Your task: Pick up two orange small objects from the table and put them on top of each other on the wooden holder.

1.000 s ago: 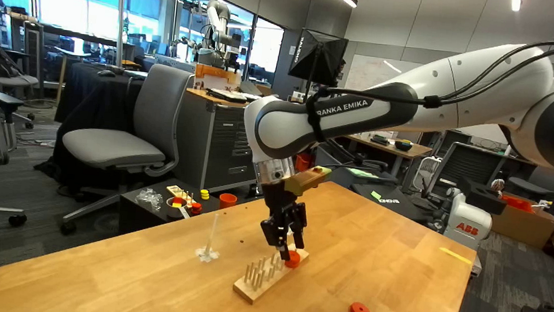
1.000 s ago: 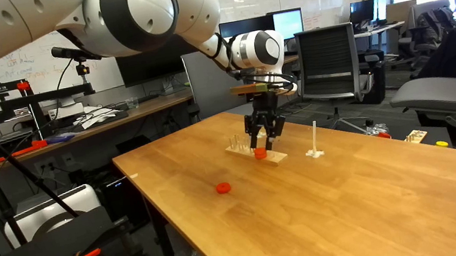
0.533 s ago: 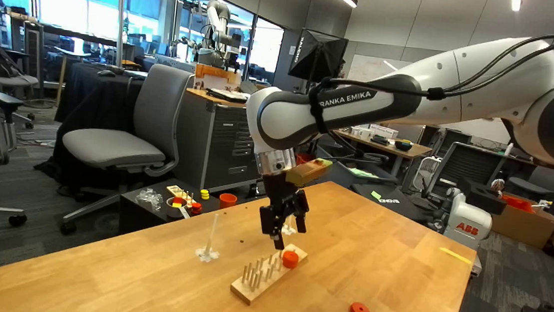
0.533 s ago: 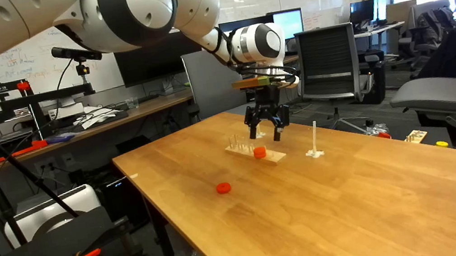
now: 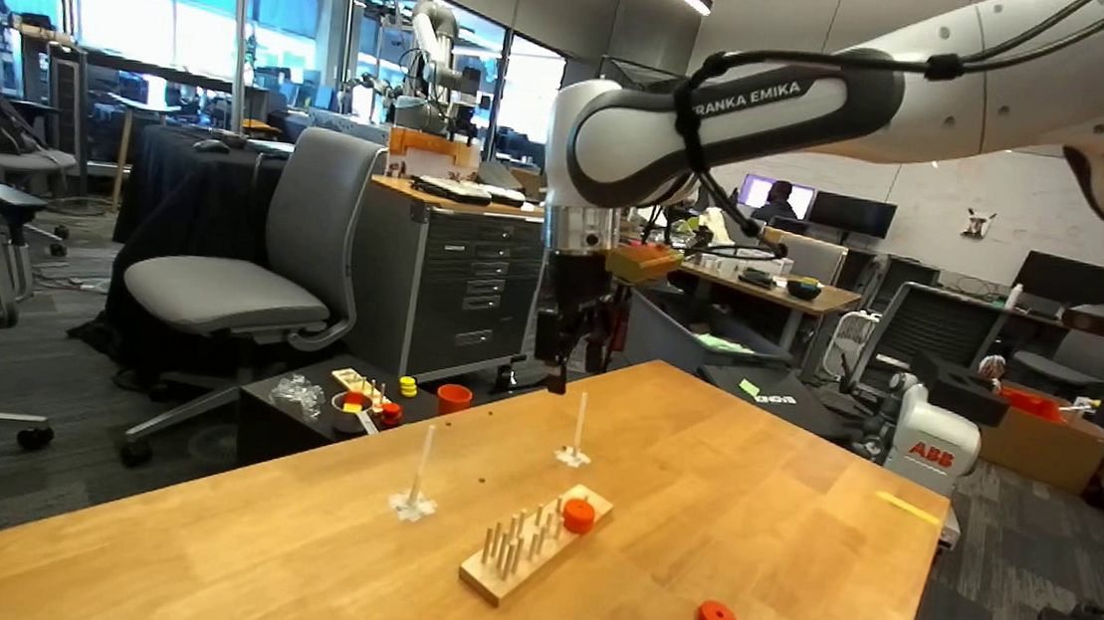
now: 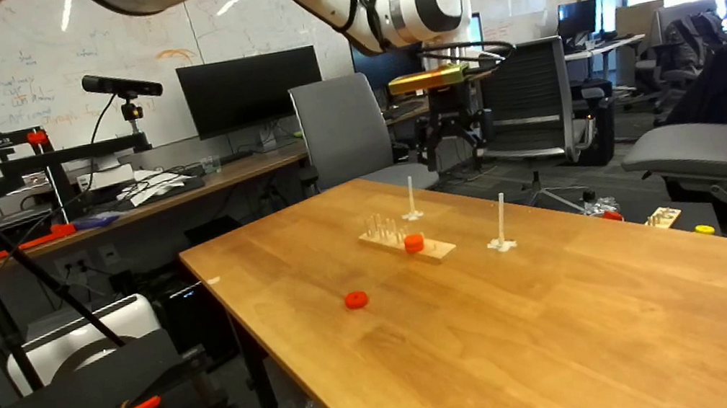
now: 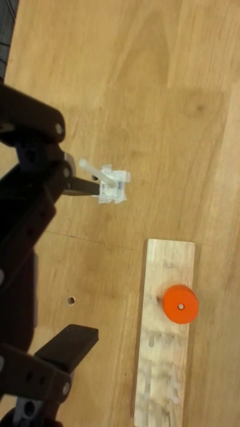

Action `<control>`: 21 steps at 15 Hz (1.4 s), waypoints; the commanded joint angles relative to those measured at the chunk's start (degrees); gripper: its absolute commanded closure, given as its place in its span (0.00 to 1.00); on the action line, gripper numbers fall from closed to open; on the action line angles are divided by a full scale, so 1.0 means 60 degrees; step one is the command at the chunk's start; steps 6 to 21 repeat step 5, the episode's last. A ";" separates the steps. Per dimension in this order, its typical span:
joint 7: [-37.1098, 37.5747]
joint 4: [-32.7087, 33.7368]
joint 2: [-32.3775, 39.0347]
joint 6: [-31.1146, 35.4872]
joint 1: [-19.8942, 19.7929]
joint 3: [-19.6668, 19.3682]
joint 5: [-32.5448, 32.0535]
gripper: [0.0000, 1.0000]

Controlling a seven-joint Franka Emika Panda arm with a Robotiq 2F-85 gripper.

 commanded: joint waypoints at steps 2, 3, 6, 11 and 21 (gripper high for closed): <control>-0.0471 -0.0693 -0.0721 0.0035 -0.0131 -0.0020 0.0031 0.00; -0.0612 -0.1063 -0.1061 0.0024 -0.0190 -0.0008 0.0021 0.00; -0.0714 -0.1561 -0.1475 0.0019 -0.0233 0.0007 0.0010 0.00; -0.0714 -0.1561 -0.1475 0.0019 -0.0233 0.0007 0.0010 0.00; -0.0714 -0.1561 -0.1475 0.0019 -0.0233 0.0007 0.0010 0.00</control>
